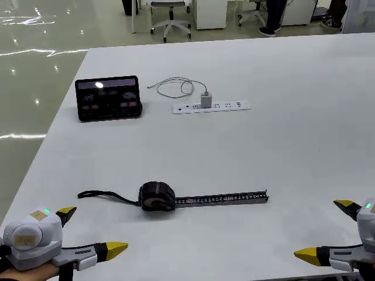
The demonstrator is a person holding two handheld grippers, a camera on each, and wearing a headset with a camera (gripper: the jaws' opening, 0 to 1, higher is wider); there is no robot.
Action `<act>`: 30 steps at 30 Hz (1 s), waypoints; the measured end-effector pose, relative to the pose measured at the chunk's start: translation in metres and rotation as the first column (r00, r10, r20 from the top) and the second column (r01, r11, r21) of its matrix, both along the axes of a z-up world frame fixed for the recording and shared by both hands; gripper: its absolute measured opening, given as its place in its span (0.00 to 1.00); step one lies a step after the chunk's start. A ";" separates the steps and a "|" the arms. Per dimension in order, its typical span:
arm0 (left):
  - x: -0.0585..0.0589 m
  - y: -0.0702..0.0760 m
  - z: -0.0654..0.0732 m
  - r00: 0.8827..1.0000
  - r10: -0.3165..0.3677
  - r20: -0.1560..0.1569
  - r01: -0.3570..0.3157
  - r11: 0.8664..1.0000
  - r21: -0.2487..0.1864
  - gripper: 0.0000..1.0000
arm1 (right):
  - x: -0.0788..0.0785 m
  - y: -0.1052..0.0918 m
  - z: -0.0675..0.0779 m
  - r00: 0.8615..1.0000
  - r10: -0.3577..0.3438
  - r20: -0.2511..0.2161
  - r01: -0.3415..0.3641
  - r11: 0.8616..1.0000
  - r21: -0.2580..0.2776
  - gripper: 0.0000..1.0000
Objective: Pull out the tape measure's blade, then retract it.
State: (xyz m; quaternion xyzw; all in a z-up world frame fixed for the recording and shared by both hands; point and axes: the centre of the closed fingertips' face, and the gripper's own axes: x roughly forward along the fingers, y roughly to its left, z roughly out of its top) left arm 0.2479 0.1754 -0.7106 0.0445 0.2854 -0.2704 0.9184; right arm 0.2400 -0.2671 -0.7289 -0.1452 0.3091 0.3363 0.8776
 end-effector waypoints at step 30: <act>0.004 0.002 -0.010 1.000 0.002 -0.015 -0.002 1.000 0.015 1.00 | -0.001 -0.002 -0.007 0.999 0.041 -0.010 -0.041 0.998 -0.037 1.00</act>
